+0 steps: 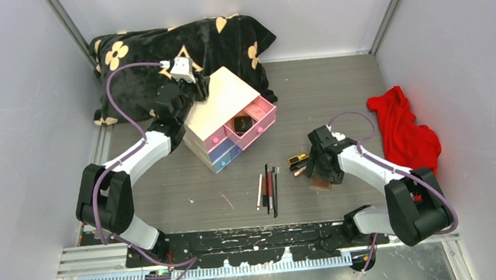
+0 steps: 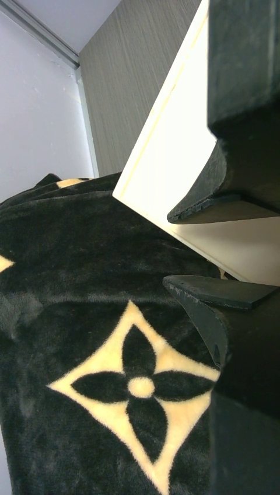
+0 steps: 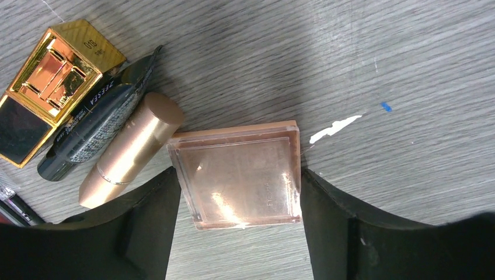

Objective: Organize the makeup
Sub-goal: Pick up the makeup from the center of the board, then place the makeup in the drawer.

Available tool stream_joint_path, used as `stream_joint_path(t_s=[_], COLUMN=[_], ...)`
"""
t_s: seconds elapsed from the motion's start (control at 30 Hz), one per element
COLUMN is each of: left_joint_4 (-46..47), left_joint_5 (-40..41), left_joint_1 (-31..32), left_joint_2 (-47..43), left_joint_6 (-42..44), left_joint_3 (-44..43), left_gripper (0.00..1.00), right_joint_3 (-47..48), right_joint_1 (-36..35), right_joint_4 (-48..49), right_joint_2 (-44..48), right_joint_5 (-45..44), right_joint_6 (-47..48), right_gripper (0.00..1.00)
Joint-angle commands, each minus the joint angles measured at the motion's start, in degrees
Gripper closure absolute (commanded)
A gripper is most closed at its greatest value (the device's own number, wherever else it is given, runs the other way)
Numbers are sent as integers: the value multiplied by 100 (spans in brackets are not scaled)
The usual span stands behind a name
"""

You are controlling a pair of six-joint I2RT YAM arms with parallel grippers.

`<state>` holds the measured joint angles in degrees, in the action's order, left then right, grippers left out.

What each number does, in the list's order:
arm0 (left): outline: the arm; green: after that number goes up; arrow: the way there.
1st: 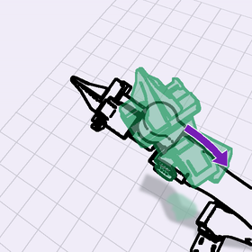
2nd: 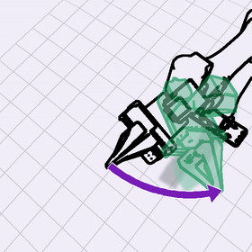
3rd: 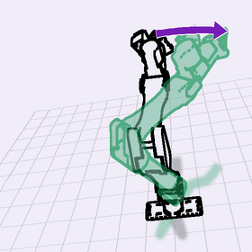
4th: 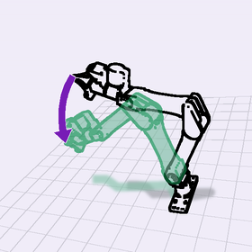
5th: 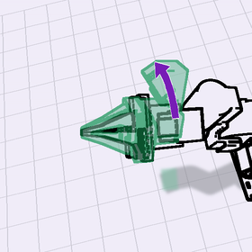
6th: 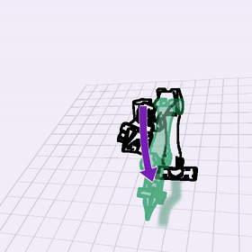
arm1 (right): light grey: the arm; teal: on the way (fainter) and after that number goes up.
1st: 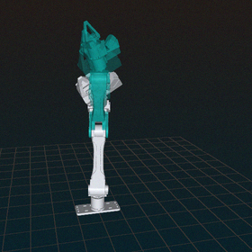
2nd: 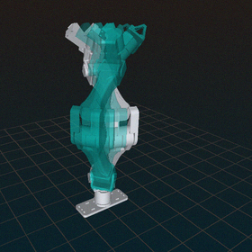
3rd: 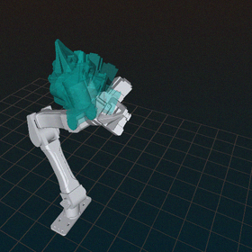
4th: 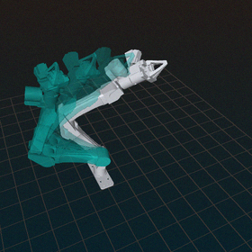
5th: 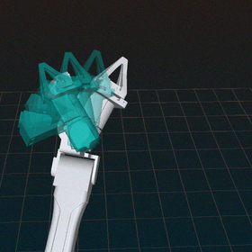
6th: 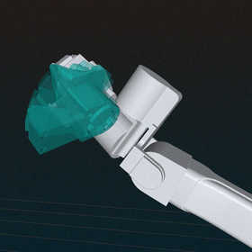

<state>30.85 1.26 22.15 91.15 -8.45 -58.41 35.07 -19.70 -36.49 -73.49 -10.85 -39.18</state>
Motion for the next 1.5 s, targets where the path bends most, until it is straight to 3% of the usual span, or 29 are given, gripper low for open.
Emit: stream_joint_path(t_s=[0.0,0.13,0.47,0.73,1.07,1.47], left_joint_4=[-2443,-2433,-2439,-2444,-2444,-2452], left_joint_5=[-76,-88,-82,-121,-91,-137], left_joint_1=[52,57,52,54,52,53], left_joint_2=[596,601,608,661,666,761], left_joint_6=[-388,-396,-404,-424,-413,-442], left_joint_3=[688,698,678,640,634,597], left_gripper=[62,62,62,62,62,62], right_joint_3=[-314,-323,-283,959,3528,5783], right_joint_1=[16,16,-5,-32,-40,-208], right_joint_4=[4,-55,-525,-1457,-1581,-1107], right_joint_2=[-153,9,1069,1770,585,-806], right_joint_5=[135,193,610,10,83,636], right_joint_6=[-92,-155,-445,-117,1520,1812], right_gripper=[63,99,99,99,99,99])
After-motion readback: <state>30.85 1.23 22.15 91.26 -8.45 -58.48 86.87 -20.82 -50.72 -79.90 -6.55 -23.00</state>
